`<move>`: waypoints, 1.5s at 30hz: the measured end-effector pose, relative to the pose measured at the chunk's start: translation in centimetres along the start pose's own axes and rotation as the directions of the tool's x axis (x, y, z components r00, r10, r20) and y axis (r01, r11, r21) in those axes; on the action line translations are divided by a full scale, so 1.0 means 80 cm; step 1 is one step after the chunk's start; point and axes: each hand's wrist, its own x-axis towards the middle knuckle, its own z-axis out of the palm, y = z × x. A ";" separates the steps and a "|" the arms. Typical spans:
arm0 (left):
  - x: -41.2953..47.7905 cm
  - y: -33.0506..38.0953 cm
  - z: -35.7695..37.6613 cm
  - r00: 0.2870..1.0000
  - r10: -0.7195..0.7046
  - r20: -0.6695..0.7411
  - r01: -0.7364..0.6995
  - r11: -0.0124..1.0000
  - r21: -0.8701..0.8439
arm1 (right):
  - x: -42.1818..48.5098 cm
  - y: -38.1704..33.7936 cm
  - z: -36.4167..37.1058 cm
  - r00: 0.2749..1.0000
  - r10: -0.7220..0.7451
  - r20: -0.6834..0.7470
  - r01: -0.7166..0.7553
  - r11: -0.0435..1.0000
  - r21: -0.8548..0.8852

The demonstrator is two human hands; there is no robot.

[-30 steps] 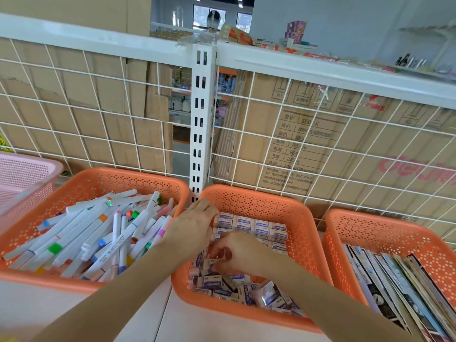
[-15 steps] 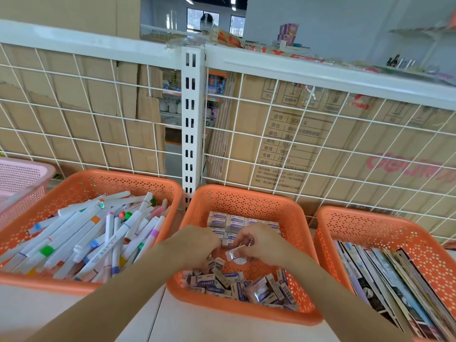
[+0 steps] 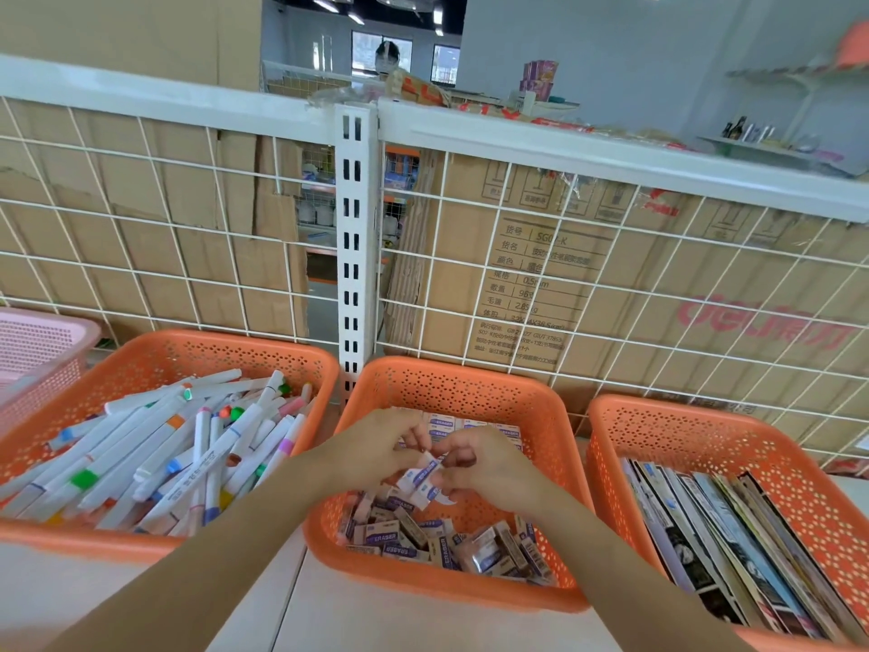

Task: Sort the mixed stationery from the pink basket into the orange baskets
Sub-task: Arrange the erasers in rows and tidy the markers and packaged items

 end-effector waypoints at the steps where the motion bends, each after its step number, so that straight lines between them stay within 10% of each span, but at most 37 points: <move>1: 0.000 0.000 0.001 1.000 -0.008 -0.020 0.007 0.998 -0.070 | 0.000 0.001 0.000 1.000 0.008 -0.022 -0.007 1.000 0.029; 14: -0.005 0.013 0.013 0.975 -0.165 -0.146 0.055 0.826 -0.561 | -0.009 -0.002 -0.005 0.973 0.146 -0.178 -0.032 0.852 0.522; 17: -0.005 0.010 0.010 0.972 -0.197 -0.131 0.085 0.809 -0.582 | -0.012 -0.001 -0.008 0.961 -0.110 -0.255 0.126 0.991 0.047; 19: -0.004 0.008 0.007 0.976 -0.196 -0.097 0.108 0.817 -0.566 | -0.013 -0.001 -0.015 0.930 -0.320 -0.179 0.214 0.870 -0.445; 22: -0.001 0.006 0.007 0.983 -0.162 -0.092 0.091 0.849 -0.521 | -0.012 -0.007 -0.018 0.910 -0.409 -0.073 0.227 0.636 -0.738; 25: -0.001 -0.005 0.003 0.971 -0.067 -0.230 0.044 0.994 -0.103 | -0.003 -0.008 -0.022 0.944 -0.318 -0.087 0.126 0.590 -0.798; 29: -0.005 -0.017 0.002 0.975 0.049 -0.217 0.045 0.912 0.408 | 0.020 -0.003 -0.025 0.983 -0.165 -0.087 0.009 0.508 -0.861; 45: -0.005 -0.018 0.006 0.973 0.091 -0.210 0.019 0.882 0.470 | 0.052 0.009 0.005 0.983 -0.167 0.077 0.123 0.288 -0.950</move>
